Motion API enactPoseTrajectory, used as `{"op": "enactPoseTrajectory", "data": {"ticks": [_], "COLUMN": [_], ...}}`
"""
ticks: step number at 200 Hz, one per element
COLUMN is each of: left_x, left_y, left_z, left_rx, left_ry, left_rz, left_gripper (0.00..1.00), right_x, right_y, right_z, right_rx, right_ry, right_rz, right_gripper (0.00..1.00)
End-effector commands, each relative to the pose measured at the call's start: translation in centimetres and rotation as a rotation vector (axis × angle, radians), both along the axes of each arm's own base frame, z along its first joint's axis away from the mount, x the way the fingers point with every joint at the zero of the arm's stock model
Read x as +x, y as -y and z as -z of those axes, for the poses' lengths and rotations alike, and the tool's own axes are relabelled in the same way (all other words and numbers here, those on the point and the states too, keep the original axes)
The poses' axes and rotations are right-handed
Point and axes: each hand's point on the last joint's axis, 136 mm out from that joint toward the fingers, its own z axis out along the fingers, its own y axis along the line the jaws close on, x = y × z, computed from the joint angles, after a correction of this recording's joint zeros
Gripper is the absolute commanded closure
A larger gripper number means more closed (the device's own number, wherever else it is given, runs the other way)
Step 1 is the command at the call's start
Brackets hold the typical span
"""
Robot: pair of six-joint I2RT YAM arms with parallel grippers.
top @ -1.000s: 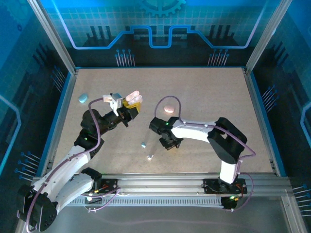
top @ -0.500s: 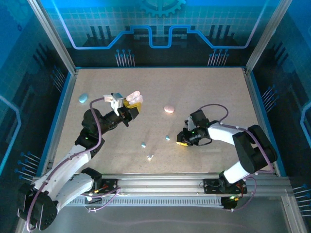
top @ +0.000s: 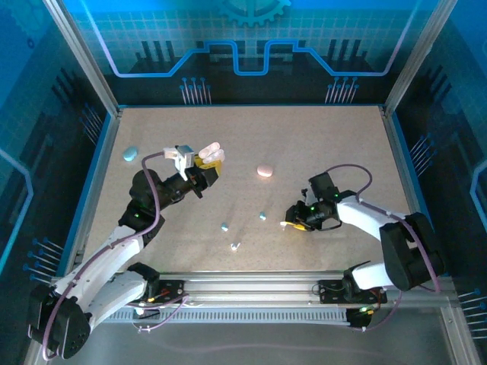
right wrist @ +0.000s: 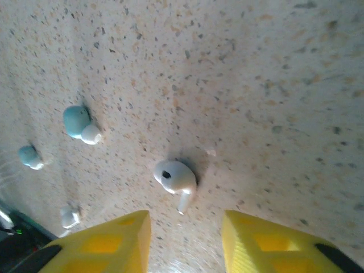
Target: Insert wireless bluetooth earbuds into charging case
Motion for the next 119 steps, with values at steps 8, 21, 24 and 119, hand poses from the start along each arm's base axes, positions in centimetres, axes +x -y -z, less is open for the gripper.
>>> {"op": "enactPoseTrajectory", "data": {"ticks": [8,21,24,119], "left_x": [-0.1,-0.1,-0.1,-0.3], "left_y": [-0.2,-0.2,-0.2,0.0], "left_z": [-2.2,-2.2,-2.1,-1.9], "left_rx": [-0.029,-0.029,-0.029,-0.024], "left_ry": [0.056,0.055,0.055,0.054], "left_rz": [0.000,0.000,0.001,0.016], "left_gripper": [0.72,0.71,0.71,0.72], "right_x": [0.4,0.7,0.7,1.3], "right_y": [1.9,1.7,1.6,-1.6], "right_z": [-1.2,-1.5,-1.5,0.0], "right_rx": [-0.215,-0.288,-0.302,-0.637], "right_ry": [0.062,0.063,0.063,0.011], "right_rz": [-0.091,-0.127,-0.133,-0.211], "right_gripper": [0.56,0.55,0.55,0.54]}}
